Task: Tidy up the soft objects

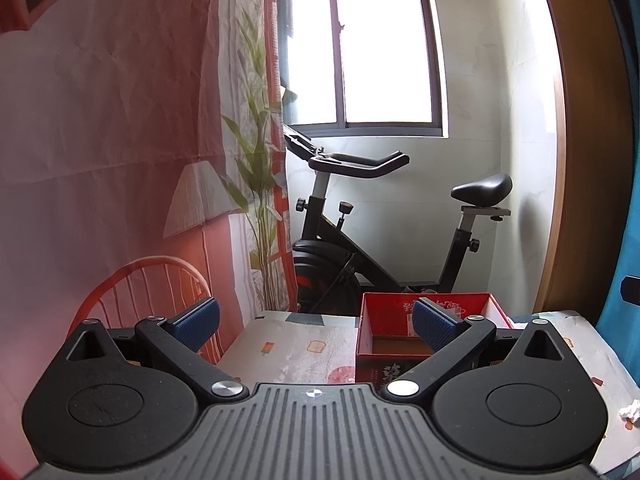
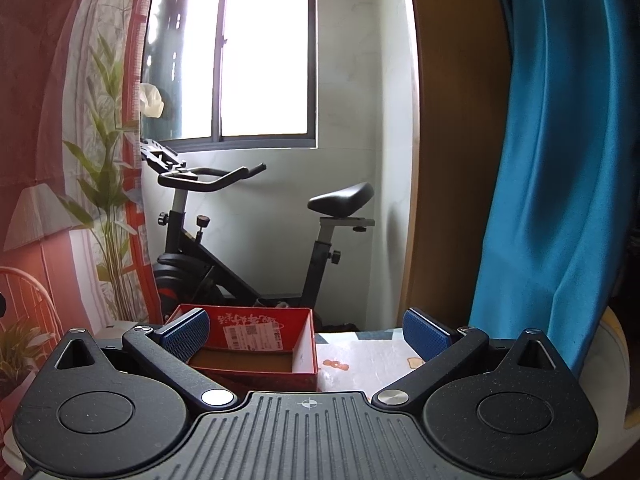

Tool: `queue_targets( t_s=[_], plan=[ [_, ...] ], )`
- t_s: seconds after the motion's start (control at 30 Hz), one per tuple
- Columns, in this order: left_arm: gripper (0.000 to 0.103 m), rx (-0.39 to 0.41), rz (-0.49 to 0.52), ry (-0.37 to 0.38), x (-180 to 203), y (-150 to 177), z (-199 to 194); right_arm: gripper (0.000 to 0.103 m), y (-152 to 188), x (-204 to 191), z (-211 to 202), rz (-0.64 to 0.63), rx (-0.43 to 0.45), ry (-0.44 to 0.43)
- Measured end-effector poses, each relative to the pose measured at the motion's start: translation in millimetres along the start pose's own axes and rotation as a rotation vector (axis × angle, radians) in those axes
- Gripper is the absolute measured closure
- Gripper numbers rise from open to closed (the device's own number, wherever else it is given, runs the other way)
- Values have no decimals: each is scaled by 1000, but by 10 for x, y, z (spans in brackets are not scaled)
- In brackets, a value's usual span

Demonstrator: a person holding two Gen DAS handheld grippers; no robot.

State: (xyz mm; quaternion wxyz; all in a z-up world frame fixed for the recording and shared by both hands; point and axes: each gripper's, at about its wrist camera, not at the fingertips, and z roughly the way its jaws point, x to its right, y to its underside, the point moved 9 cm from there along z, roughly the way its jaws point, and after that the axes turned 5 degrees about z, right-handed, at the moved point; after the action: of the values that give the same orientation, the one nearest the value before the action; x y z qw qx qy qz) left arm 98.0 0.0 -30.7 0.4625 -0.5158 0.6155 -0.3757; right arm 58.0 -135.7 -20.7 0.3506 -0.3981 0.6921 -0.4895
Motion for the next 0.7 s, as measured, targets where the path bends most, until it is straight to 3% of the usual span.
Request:
queue_targets(
  t_s=[0.7],
  plan=[
    [0,-4,-4,16,-40,46,56,0,25,4,25,9,-3,8]
  ],
)
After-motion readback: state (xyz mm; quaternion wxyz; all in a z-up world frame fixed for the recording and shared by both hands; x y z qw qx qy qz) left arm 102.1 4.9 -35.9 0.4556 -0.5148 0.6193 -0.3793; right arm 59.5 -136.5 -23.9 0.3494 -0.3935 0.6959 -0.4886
